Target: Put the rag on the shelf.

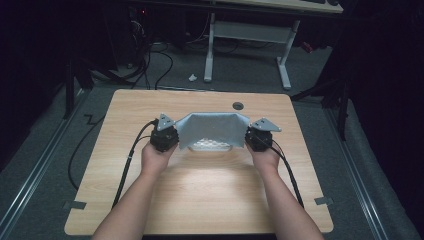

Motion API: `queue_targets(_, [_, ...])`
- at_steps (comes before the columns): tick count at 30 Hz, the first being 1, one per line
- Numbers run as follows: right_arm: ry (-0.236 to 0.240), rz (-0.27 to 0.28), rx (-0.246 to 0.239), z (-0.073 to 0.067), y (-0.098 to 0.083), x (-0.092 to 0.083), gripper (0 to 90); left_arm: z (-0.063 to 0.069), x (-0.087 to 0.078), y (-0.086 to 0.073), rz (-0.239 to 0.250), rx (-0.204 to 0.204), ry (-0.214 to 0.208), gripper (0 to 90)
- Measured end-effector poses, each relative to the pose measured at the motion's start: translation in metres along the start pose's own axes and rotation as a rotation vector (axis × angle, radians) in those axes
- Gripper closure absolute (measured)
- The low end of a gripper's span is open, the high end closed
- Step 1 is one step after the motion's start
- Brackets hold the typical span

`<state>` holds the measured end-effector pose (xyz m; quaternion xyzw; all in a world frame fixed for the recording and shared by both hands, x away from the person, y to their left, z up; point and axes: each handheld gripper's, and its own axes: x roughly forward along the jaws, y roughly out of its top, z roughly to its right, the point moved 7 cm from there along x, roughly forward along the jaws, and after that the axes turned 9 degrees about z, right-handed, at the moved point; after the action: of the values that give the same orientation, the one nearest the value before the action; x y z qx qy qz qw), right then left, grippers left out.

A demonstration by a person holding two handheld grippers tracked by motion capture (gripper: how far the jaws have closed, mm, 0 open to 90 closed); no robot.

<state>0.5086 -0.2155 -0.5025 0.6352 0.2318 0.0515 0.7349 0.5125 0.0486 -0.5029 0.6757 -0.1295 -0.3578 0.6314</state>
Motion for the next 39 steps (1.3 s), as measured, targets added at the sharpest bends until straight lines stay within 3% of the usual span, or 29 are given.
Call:
queue_targets(14, [-0.022,0.016,0.014,0.011,0.006,-0.009,82.2,-0.014,-0.016,0.006,0.025,-0.018,0.033,70.2])
queue_targets(19, [-0.043,0.012,0.010,0.021,0.008,-0.016,82.2,-0.029,-0.029,0.011,0.062,-0.065,0.041,63.7])
queue_targets(22, [-0.052,0.022,0.012,0.027,0.012,-0.020,82.2,-0.041,-0.039,0.013,0.082,-0.094,0.066,62.4])
queue_targets(26, [-0.058,0.025,0.014,0.029,0.013,-0.022,82.2,-0.046,-0.043,0.013,0.080,-0.094,0.082,62.3])
queue_targets(39, [-0.057,0.023,0.003,0.028,0.012,-0.022,82.2,-0.045,-0.044,0.010,0.077,-0.085,0.083,61.7])
